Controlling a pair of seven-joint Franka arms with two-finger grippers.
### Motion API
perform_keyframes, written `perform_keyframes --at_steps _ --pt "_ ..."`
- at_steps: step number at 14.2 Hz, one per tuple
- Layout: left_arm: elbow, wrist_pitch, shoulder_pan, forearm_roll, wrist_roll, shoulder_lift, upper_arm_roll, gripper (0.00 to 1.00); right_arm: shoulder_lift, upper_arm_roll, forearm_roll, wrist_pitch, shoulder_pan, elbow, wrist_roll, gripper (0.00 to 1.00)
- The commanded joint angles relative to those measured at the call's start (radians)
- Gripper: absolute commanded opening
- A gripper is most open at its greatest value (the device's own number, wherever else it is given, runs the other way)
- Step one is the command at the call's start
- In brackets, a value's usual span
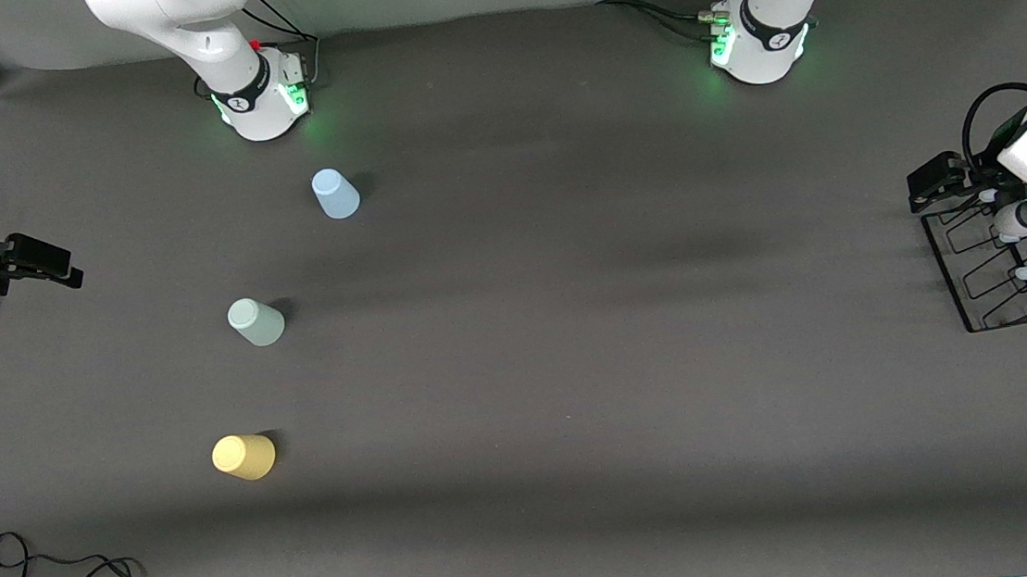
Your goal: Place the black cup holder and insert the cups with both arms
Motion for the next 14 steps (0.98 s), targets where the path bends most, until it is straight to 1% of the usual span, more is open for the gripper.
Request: perform_keyframes --at_steps 1,7,14 --pt "0.001 -0.015 0.000 -0.011 0.008 -0.013 -0.001 1.00 -0.015 -0.007 -0.017 -0.010 0.011 -0.002 -0.041 1.00" --pt "0.001 -0.015 0.002 -0.011 0.008 -0.015 -0.001 1.00 -0.005 -0.001 -0.014 -0.015 0.012 0.021 -0.038 1.00" --pt "0.001 -0.015 0.002 -0.011 0.008 -0.013 -0.001 1.00 -0.006 -0.003 -0.017 -0.015 0.012 0.021 -0.032 1.00"
